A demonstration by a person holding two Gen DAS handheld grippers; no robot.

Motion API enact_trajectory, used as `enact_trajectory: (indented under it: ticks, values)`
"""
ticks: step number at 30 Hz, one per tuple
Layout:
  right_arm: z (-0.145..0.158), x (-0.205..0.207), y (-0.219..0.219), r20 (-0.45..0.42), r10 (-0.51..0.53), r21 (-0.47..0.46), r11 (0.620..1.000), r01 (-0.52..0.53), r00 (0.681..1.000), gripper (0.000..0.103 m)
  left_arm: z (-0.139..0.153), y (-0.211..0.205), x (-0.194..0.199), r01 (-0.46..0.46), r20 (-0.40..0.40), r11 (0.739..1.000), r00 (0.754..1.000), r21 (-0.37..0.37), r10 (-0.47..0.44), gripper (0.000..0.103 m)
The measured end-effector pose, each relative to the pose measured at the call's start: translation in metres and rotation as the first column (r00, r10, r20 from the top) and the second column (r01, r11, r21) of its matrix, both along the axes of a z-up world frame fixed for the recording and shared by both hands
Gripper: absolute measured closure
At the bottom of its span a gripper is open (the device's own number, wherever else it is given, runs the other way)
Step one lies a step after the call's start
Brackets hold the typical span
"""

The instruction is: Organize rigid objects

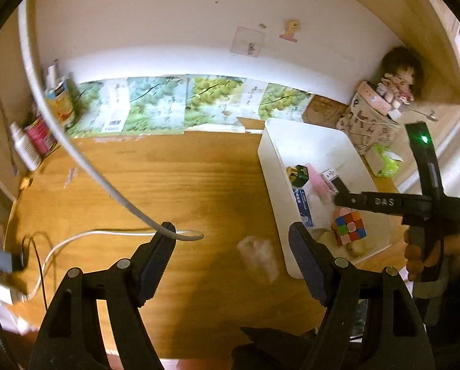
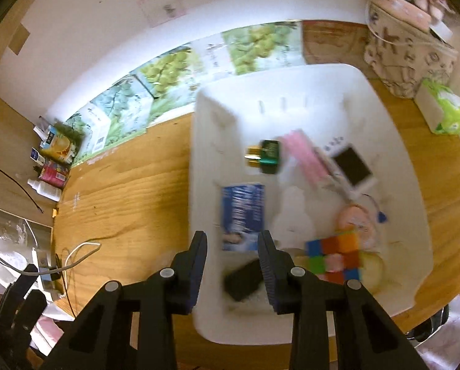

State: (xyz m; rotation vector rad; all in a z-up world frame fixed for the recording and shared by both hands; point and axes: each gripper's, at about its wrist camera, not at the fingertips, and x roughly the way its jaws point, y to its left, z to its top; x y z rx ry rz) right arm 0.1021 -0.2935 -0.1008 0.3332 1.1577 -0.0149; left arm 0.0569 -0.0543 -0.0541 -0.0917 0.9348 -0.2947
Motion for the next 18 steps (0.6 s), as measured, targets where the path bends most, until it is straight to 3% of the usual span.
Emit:
enact_trajectory:
  ticks: [4, 8, 11, 15, 18]
  values:
    - [-0.005, -0.012, -0.019, 0.0, 0.043, 0.002, 0.999, -0.043, 0.999, 0.069, -0.006, -0.006, -0.019, -0.124, -0.012, 0.992, 0.992, 0.011, 0.124, 0.024]
    - [-0.002, -0.021, -0.017, 0.068, 0.184, -0.002, 0.983, -0.184, 0.981, 0.068, -0.011, -0.001, -0.038, -0.258, -0.02, 0.966, 0.966, 0.01, 0.258, 0.024]
    - [0.0, -0.027, -0.001, 0.134, 0.312, -0.009, 0.949, -0.314, 0.941, 0.067, -0.012, 0.003, -0.05, -0.324, -0.013, 0.946, 0.946, 0.02, 0.325, 0.024]
    - [-0.002, -0.036, 0.022, 0.192, 0.429, 0.002, 0.899, -0.438, 0.882, 0.047, -0.009, 0.016, -0.066, -0.42, 0.026, 0.908, 0.907, 0.007, 0.419, 0.023]
    - [-0.006, -0.043, 0.046, 0.217, 0.514, 0.015, 0.848, -0.529, 0.83, 0.042, -0.001, 0.031, -0.076, -0.486, 0.053, 0.874, 0.872, -0.029, 0.487, 0.02]
